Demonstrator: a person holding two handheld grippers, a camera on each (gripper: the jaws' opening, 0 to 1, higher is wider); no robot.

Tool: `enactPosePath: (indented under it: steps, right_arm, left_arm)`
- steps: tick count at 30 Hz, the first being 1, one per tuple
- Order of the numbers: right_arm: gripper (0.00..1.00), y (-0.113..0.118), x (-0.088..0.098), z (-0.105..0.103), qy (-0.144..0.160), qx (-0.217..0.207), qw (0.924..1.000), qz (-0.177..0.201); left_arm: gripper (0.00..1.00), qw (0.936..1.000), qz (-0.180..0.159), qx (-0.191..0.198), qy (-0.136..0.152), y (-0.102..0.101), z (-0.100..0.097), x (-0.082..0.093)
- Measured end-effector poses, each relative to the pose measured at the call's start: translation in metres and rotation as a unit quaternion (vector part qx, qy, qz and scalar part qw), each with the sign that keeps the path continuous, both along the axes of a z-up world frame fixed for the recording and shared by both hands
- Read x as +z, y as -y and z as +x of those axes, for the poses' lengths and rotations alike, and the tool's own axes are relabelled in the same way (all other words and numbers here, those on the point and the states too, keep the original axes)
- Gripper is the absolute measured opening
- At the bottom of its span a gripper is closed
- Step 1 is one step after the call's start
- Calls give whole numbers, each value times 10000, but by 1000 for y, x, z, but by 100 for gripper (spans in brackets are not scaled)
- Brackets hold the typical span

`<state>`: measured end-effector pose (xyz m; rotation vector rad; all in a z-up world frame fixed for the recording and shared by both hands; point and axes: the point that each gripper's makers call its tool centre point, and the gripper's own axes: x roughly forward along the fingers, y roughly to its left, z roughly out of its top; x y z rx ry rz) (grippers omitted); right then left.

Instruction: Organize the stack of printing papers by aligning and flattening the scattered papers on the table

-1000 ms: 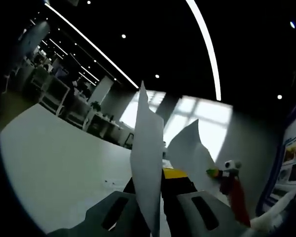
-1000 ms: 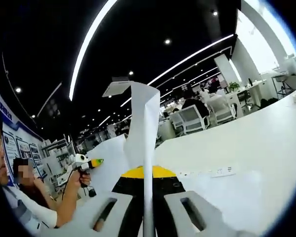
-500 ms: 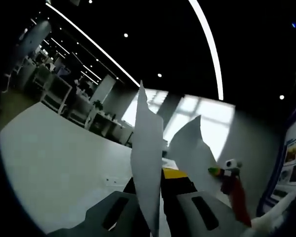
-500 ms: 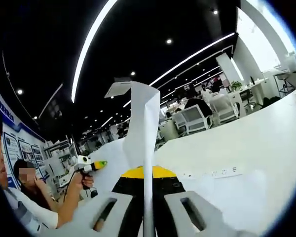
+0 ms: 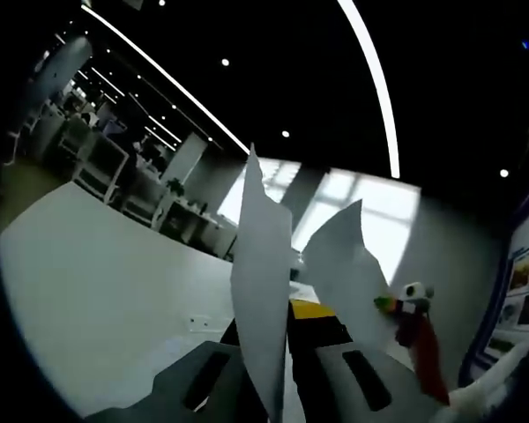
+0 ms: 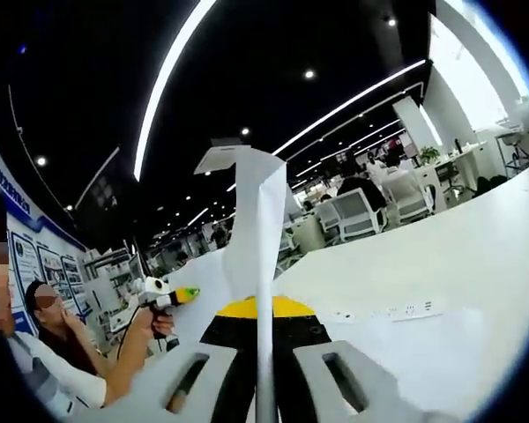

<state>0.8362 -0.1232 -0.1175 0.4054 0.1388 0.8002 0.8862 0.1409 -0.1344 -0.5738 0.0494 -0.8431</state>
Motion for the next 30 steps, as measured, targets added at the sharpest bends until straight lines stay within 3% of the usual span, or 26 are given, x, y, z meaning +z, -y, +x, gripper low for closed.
enactPosePath:
  steps: [17, 30]
  right_arm:
    - [0, -22, 5, -2, 62, 322, 9995, -2]
    - [0, -25, 9, -1, 88, 436, 9990, 82]
  left_arm:
    - [6, 10000, 10, 3, -28, -1, 3, -2]
    - [6, 10000, 11, 1, -40, 2, 0, -4]
